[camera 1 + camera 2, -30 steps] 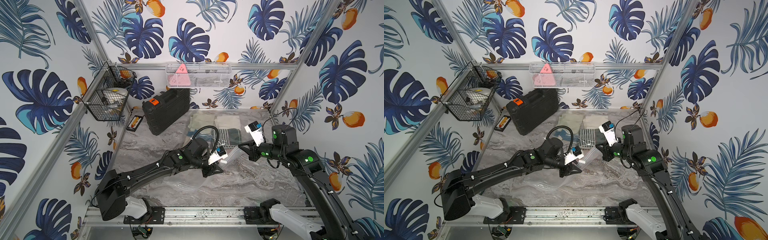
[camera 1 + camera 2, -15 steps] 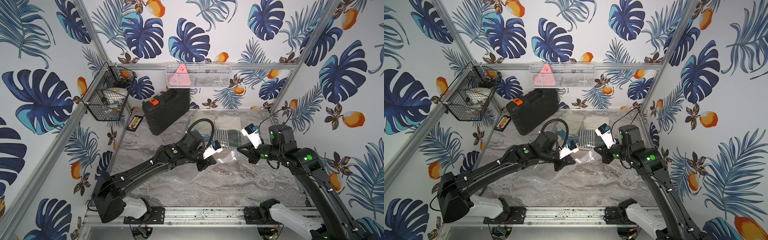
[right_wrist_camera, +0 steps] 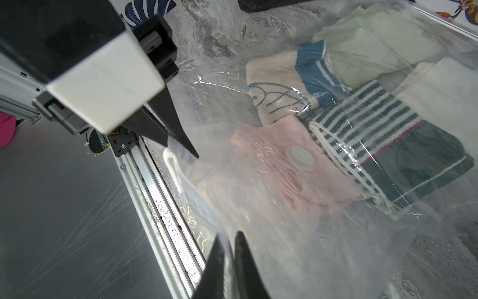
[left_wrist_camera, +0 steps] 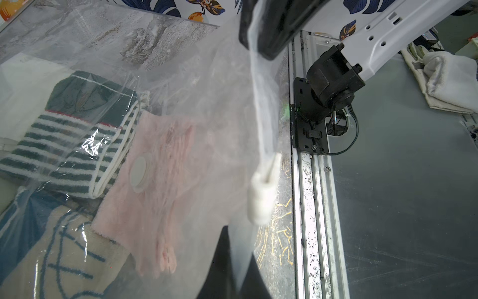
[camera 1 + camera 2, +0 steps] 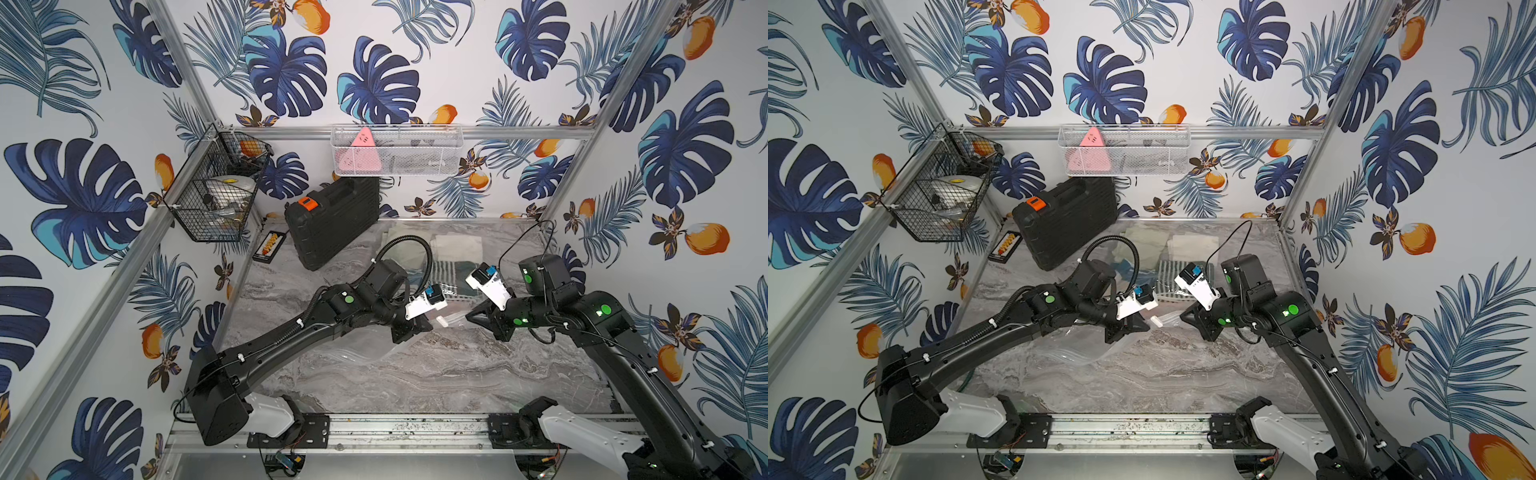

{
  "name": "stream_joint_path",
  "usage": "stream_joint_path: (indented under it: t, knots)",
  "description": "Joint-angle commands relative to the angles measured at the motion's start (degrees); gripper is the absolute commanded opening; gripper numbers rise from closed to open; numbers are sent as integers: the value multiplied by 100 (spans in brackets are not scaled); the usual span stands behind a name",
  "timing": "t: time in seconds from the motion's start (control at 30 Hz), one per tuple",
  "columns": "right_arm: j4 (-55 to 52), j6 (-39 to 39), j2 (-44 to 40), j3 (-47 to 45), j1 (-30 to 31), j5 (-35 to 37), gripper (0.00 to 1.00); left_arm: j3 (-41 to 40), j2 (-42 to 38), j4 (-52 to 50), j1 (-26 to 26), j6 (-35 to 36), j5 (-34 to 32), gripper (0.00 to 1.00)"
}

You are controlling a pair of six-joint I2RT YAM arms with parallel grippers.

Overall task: Place the folded towel into the vacuum bag
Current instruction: Close the vacuum bag at the center of the board.

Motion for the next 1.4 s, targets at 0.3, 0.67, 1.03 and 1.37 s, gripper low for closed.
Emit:
stream_joint_path:
  t: [0.3, 0.67, 1.03, 1.37]
  knots:
    - [66, 23, -82, 291, 10, 234, 0, 293, -2, 530, 7, -251, 690, 51]
    - [144, 65, -121, 252, 5, 154, 0, 515, 244, 1332, 84, -756, 1213, 45]
    - [230, 74, -131, 254, 4, 168, 0, 576, 370, 1226, 249, -731, 1478, 20]
    - [327, 142, -133, 235, 4, 137, 0, 562, 491, 1164, 246, -624, 1587, 8]
